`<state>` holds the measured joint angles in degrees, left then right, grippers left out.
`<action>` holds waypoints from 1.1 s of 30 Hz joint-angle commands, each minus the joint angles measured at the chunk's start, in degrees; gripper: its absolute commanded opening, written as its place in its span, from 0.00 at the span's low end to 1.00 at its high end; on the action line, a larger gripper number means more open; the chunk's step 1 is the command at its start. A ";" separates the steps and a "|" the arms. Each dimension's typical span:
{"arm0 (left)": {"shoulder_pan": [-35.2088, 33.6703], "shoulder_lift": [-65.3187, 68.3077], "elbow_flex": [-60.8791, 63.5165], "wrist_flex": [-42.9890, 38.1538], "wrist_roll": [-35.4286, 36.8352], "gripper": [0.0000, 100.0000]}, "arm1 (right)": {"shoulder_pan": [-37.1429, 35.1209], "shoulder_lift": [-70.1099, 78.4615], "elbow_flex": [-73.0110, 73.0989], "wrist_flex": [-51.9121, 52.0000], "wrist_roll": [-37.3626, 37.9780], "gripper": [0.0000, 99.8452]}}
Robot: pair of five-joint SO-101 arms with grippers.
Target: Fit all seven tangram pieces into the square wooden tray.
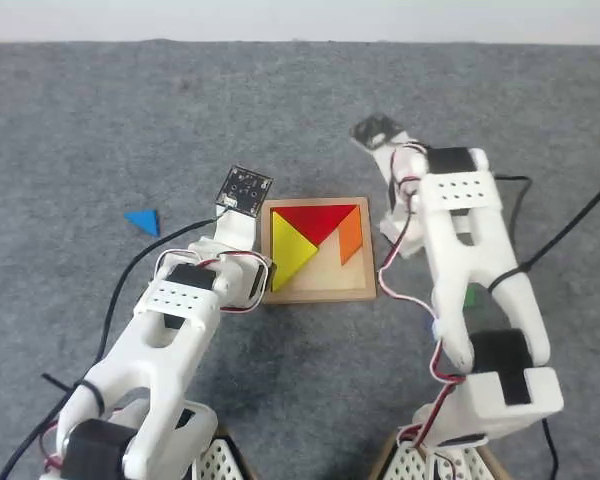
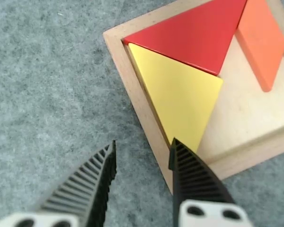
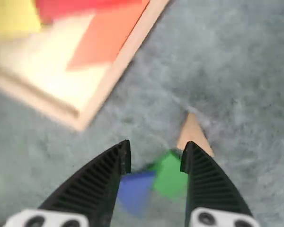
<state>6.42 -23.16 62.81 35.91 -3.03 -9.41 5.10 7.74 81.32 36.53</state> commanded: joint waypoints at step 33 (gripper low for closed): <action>0.18 -2.11 -0.13 -1.41 -0.35 0.18 | 8.84 19.12 -1.49 -12.09 9.14 0.06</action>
<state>6.42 -23.16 62.81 35.56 -3.03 1.05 23.91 6.42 69.10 48.66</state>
